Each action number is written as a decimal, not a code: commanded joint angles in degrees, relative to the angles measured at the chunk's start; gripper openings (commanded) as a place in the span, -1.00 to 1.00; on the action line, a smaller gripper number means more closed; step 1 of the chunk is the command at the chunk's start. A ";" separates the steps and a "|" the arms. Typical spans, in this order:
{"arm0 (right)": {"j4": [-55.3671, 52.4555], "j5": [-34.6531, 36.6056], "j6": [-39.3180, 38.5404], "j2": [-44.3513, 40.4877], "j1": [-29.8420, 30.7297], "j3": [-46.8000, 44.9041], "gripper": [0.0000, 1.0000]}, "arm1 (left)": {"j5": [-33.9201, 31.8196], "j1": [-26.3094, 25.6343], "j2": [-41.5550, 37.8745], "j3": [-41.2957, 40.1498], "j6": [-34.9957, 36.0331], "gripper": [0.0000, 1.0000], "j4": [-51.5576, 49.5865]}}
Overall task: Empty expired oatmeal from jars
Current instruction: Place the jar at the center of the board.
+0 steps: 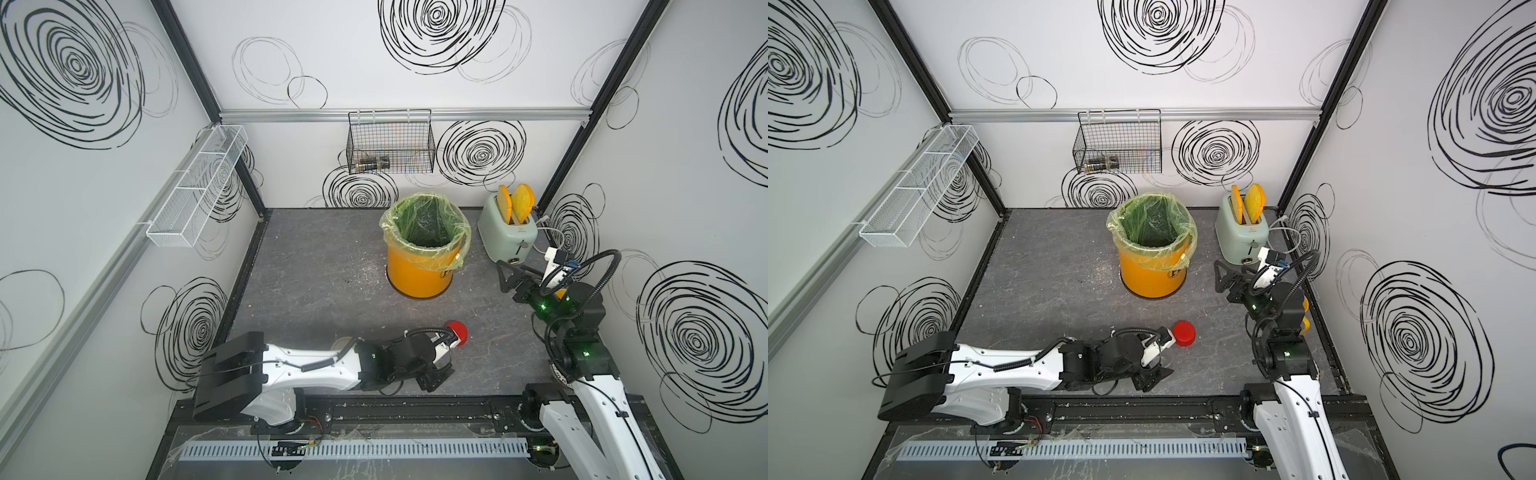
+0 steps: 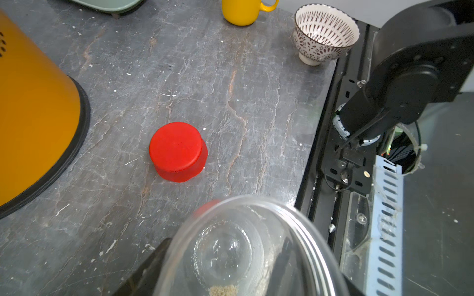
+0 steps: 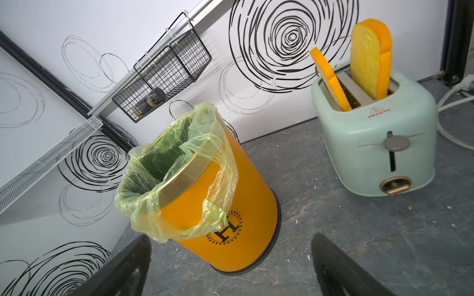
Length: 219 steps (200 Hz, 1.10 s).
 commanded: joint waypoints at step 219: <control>5.25 0.08 1.18 3.48 -1.13 -0.43 0.96 | 3.41 -1.89 11.59 6.13 0.38 0.83 8.56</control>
